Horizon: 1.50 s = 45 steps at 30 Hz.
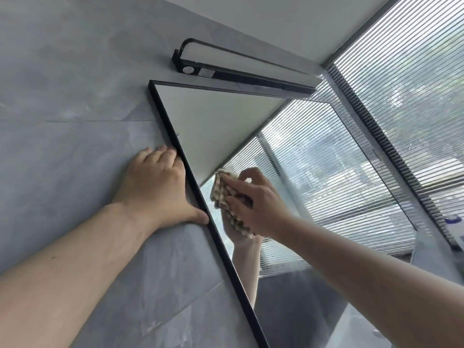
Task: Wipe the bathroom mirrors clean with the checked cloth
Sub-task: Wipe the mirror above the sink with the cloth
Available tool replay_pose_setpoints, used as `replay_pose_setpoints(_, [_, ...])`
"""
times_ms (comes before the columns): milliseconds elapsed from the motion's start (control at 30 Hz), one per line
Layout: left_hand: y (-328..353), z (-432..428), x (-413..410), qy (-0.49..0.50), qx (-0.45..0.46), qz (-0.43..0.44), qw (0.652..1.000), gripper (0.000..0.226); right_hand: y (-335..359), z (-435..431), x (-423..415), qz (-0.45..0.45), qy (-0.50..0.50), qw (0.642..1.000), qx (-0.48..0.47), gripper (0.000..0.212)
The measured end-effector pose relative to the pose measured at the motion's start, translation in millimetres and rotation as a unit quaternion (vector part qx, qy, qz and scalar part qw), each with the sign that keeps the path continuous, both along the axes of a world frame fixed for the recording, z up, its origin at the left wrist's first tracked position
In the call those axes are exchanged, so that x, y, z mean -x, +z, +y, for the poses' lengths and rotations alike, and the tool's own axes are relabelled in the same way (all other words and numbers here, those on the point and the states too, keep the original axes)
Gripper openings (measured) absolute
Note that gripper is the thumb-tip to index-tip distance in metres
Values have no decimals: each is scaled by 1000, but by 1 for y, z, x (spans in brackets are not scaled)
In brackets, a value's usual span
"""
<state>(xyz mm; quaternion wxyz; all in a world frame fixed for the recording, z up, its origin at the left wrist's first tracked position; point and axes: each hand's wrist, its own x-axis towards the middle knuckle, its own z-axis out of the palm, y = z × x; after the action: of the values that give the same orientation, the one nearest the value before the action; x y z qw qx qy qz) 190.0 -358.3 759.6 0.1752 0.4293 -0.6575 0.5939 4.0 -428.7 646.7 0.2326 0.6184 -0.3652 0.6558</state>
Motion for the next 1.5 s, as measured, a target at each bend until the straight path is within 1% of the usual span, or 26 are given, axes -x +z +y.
replay_pose_setpoints(67, [8, -1, 1, -10, 20, -10, 1000, 107, 11, -8, 14, -28, -15, 999, -13, 45])
replay_pose_setpoints(100, [12, -2, 0, -19, 21, -10, 1000, 102, 20, -14, 24, -64, -18, 998, -12, 43])
replay_pose_setpoints(133, [13, -4, -2, -29, 16, -10, 999, 101, 29, -18, 35, -107, -20, 994, -16, 42])
replay_pose_setpoints(233, [12, -14, -8, -52, 24, -5, 998, 105, 37, -44, 78, -219, -25, 973, -73, 37])
replay_pose_setpoints(300, [10, -15, -8, -52, 25, -4, 998, 104, 24, -66, 107, -297, -38, 950, -92, 28])
replay_pose_setpoints(367, [10, -15, -8, -56, 33, -3, 998, 104, 13, -79, 122, -371, -44, 922, -104, 26])
replay_pose_setpoints(467, [11, -16, -9, -55, 35, 0, 998, 105, 22, -82, 123, -433, -47, 891, -126, 28])
replay_pose_setpoints(533, [10, -17, -9, -54, 36, 4, 998, 104, 40, -78, 112, -431, -39, 895, -107, 27])
replay_pose_setpoints(633, [9, -16, -8, -48, 35, 11, 998, 105, 71, -65, 80, -368, -17, 928, -56, 28])
replay_pose_setpoints(700, [9, -15, -8, -43, 29, 14, 999, 109, 91, -49, 51, -289, -6, 957, -31, 33])
replay_pose_setpoints(767, [9, -14, -8, -42, 22, 13, 999, 111, 105, -32, 19, -188, -10, 982, -6, 38])
replay_pose_setpoints(833, [10, -15, -8, -39, 20, 6, 999, 113, 114, -19, -4, -103, -34, 994, 26, 43])
replay_pose_setpoints(900, [10, -16, -8, -38, 27, -2, 999, 114, 123, -19, -1, -64, -45, 996, 33, 44])
replay_pose_setpoints(967, [11, -17, -7, -39, 34, -8, 999, 114, 128, -25, 19, -87, -38, 995, 17, 43])
replay_pose_setpoints(1067, [13, -20, -7, -39, 33, -6, 999, 113, 120, -47, 57, -181, -56, 982, -22, 34])
replay_pose_setpoints(1167, [11, -19, -7, -40, 25, -6, 999, 112, 93, -67, 107, -284, -61, 950, -117, 33])
replay_pose_setpoints(1233, [11, -19, -8, -39, 27, -5, 999, 112, 75, -70, 132, -305, -55, 928, -206, 38])
replay_pose_setpoints(1267, [12, -20, -9, -41, 26, -5, 999, 112, 69, -69, 137, -308, -57, 921, -233, 40])
replay_pose_setpoints(1300, [13, -20, -9, -44, 25, -7, 999, 113, 65, -69, 138, -309, -72, 917, -242, 39])
replay_pose_setpoints(1333, [13, -20, -9, -46, 24, -9, 999, 114, 62, -67, 134, -325, -82, 914, -230, 36])
replay_pose_setpoints(1400, [13, -19, -9, -43, 22, -16, 999, 110, 65, -63, 120, -362, -71, 908, -200, 34])
replay_pose_setpoints(1433, [13, -20, -10, -43, 24, -21, 999, 106, 69, -59, 115, -354, -64, 915, -182, 35])
replay_pose_setpoints(1500, [18, -20, -11, -54, 33, -33, 997, 91, 82, -54, 108, -291, -63, 942, -157, 34])
